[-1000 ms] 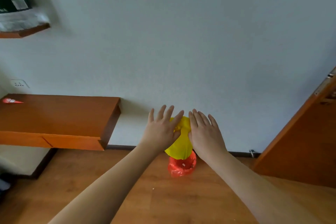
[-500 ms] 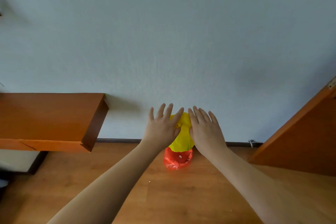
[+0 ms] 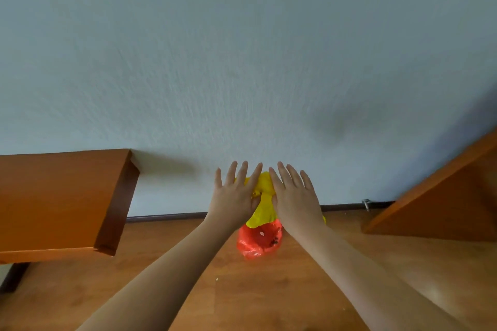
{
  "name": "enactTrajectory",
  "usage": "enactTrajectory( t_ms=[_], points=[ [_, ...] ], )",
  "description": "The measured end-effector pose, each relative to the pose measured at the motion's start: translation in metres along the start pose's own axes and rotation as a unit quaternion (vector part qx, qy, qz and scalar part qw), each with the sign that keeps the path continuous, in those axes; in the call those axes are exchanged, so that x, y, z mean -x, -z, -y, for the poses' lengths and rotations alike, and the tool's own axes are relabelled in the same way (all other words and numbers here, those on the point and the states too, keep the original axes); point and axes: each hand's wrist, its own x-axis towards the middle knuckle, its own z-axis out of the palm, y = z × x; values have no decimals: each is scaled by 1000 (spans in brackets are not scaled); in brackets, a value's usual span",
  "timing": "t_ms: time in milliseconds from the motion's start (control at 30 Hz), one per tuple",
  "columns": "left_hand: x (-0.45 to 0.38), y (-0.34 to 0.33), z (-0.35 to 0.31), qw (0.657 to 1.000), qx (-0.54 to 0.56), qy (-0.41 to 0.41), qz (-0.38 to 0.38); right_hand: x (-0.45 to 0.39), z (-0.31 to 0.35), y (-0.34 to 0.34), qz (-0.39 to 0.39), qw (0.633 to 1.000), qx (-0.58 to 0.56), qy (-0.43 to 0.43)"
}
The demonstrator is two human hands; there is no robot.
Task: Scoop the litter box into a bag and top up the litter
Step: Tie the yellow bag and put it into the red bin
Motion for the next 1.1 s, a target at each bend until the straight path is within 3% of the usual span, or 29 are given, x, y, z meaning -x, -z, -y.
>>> enactTrajectory(
  t_ms=[200, 467, 1100],
  points=[
    [-44, -40, 9, 1000, 12, 3, 29, -35, -12, -47, 21, 1000, -11, -12],
    [-101, -146, 20, 998, 37, 32, 43, -77, -38, -163, 33, 999, -35, 24],
    [-148, -503, 29, 993, 71, 80, 47, -83, -61, -510, 96, 993, -34, 56]
  ],
)
